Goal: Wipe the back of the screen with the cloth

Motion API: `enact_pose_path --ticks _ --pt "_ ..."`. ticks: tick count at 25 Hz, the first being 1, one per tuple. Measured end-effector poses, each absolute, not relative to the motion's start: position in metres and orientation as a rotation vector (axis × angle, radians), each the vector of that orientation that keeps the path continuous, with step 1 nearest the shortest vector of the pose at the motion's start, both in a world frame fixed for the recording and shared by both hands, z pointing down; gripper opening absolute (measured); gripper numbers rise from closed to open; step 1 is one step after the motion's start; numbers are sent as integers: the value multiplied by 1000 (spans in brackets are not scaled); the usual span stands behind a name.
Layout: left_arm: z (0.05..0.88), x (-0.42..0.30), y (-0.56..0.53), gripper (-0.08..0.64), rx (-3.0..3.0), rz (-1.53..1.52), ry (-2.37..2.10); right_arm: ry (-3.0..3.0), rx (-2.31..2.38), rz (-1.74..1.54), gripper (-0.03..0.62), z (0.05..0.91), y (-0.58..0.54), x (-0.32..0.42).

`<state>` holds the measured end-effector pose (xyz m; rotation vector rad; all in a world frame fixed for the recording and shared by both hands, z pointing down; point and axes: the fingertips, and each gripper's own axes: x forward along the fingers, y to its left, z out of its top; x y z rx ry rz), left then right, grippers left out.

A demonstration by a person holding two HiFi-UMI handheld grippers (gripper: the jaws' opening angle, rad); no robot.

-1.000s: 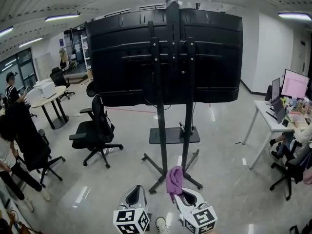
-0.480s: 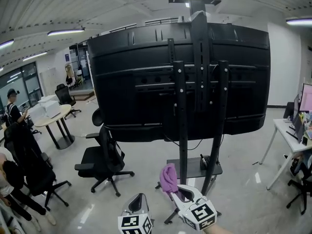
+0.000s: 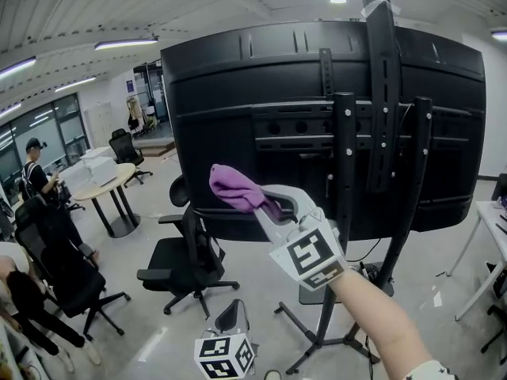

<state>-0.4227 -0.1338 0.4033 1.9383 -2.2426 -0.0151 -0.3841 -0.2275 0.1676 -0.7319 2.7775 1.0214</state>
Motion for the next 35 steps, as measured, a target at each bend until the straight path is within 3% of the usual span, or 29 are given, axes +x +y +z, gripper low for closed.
enact_pose_path --ticks 8,12,16,26,35 --pt "397 -514 -193 8 1915 48 -2309 2358 -965 1635 49 14 -300 -494" --pt "383 -556 -219 8 1937 71 -2334 2077 -1191 1998 49 -40 -338 -538" --pt "373 -591 -243 8 1949 72 -2363 1968 -1317 2155 48 -71 -372 -578" --pt "366 -622 -279 8 2002 10 -2332 1943 -1468 2187 46 -67 -415 -619" --pt "377 -611 -279 8 2018 23 -2295 2092 -1451 2131 46 31 -414 -628"
